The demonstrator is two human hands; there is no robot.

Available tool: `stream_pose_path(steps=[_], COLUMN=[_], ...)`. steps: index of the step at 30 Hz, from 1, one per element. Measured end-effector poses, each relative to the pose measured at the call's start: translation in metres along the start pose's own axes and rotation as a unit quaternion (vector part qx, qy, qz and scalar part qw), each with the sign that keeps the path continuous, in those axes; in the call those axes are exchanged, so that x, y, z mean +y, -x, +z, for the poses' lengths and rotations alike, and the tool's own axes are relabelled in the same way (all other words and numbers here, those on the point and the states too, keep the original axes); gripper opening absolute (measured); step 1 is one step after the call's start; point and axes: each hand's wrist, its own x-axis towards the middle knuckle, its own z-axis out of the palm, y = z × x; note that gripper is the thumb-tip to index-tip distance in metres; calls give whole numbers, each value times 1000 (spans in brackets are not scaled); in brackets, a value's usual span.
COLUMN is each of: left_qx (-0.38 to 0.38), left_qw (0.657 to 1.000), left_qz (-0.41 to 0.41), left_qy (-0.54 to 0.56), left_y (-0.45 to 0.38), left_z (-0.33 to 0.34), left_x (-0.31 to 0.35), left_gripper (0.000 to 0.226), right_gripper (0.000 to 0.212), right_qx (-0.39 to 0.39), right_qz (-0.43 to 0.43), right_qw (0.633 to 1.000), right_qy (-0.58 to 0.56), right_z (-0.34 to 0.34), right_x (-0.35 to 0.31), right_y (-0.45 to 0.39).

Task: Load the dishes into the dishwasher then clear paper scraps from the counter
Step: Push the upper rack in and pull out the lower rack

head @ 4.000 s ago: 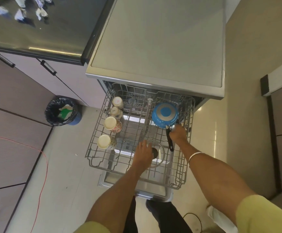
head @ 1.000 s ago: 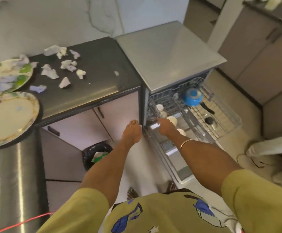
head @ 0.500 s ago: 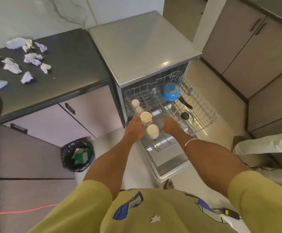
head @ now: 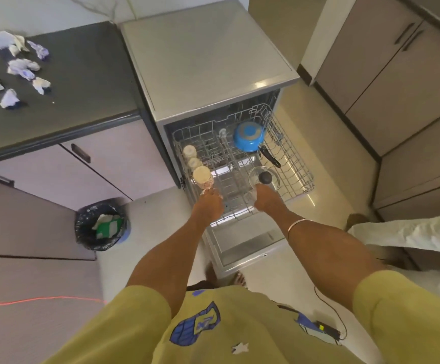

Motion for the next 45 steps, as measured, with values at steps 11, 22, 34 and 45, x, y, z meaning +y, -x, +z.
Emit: stream_pose_path(steps=[11,22,34,45], left_qx=[-74,-75,56,88], left_qw=[996,979,987,984], left_qz=[-28,-92,-63,-110], left_qy=[45,166,139,109], left_y=[-35,-112,-163,-153], left_z=[23,120,176,184], left_x=[28,81,135,144], left_gripper=[30,57,28,16], right_gripper=[47,47,56,53], right_qx=[8,-2,-14,13], right_qz=[-3,-17,-135,-140], right_qw=[1000,1000,988,985], right_qy=[-27,-16,-73,-98], right_z=[12,27,49,34], right_x=[59,137,158,175], right_y=[-24,-132,-214,-215])
